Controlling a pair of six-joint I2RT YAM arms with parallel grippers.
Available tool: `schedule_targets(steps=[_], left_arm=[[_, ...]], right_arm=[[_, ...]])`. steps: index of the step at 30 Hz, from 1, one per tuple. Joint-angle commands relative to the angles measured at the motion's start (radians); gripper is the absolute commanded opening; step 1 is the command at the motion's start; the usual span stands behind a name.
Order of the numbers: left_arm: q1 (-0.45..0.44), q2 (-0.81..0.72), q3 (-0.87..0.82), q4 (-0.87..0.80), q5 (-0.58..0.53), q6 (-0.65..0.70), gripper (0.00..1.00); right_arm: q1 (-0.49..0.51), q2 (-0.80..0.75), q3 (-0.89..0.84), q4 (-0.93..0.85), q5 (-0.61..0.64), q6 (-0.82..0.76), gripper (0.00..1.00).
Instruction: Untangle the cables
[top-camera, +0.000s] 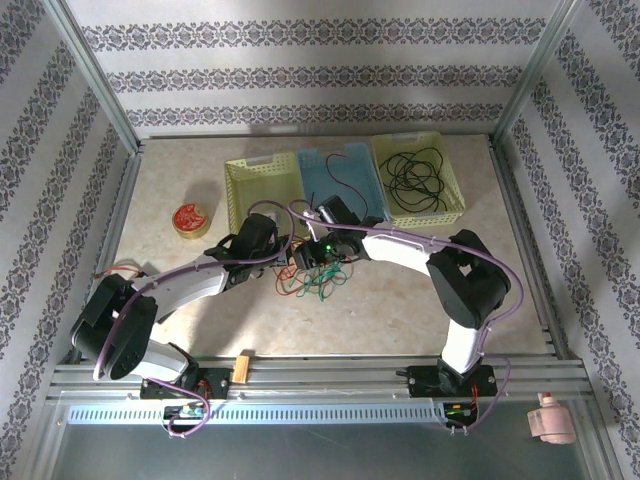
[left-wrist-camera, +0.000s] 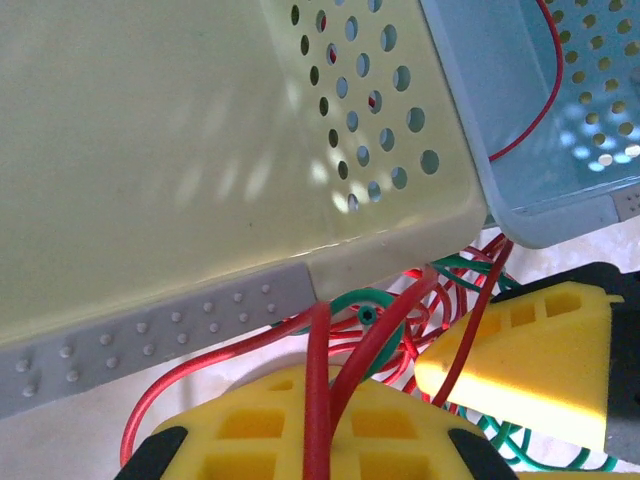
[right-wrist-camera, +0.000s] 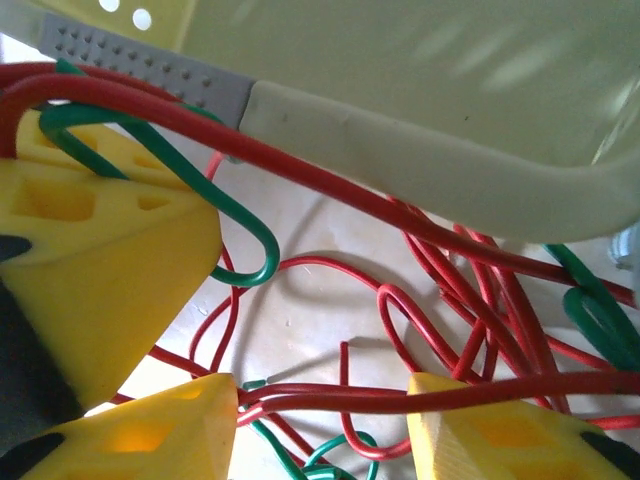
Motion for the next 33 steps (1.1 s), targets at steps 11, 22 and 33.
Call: schedule_targets(steps=[11, 22, 33], left_arm=[[0.008, 0.019, 0.040, 0.024, 0.035, 0.009, 0.00], [0.012, -0.001, 0.038, -0.012, 0.020, 0.007, 0.00], [0.059, -0.034, 0.040, -0.195, 0.150, 0.062, 0.00]], right_arm=[[0.003, 0.064, 0.050, 0.133, -0.005, 0.121, 0.34], [0.014, 0.020, 0.014, 0.193, -0.035, 0.115, 0.39], [0.094, 0.017, 0.033, 0.115, 0.016, -0.005, 0.40]])
